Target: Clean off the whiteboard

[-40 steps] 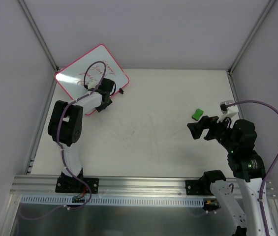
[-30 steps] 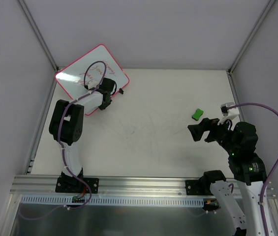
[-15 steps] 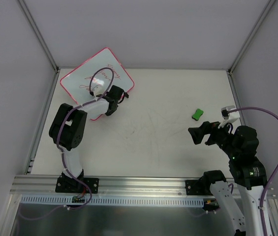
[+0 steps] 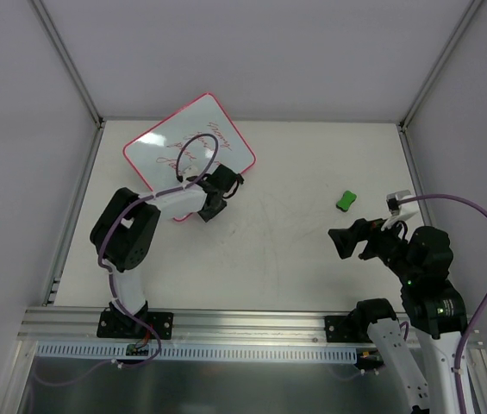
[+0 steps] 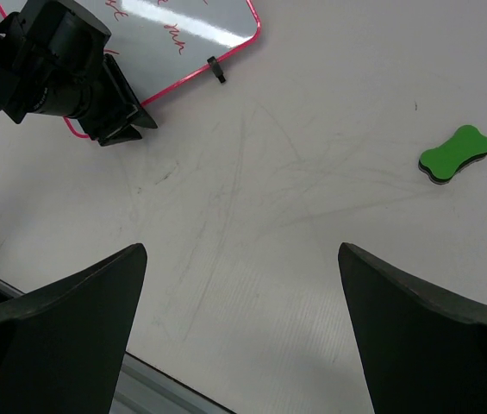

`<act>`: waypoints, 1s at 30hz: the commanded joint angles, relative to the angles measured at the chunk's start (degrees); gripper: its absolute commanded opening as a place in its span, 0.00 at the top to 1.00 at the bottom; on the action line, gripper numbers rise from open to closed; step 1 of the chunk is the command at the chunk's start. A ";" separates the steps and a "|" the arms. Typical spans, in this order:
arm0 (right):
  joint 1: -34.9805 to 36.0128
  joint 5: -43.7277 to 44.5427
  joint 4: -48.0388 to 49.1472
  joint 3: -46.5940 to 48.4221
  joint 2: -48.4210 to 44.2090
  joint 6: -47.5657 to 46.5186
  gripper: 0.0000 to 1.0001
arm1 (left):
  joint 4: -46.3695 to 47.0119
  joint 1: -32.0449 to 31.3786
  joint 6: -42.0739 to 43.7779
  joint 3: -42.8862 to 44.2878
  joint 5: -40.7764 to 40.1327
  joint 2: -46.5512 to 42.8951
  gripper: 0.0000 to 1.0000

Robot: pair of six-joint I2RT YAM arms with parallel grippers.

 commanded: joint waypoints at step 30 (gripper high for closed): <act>0.48 -0.08 0.76 3.21 11.75 -3.00 0.01 | 1.90 42.61 61.28 5.12 50.27 -37.77 0.04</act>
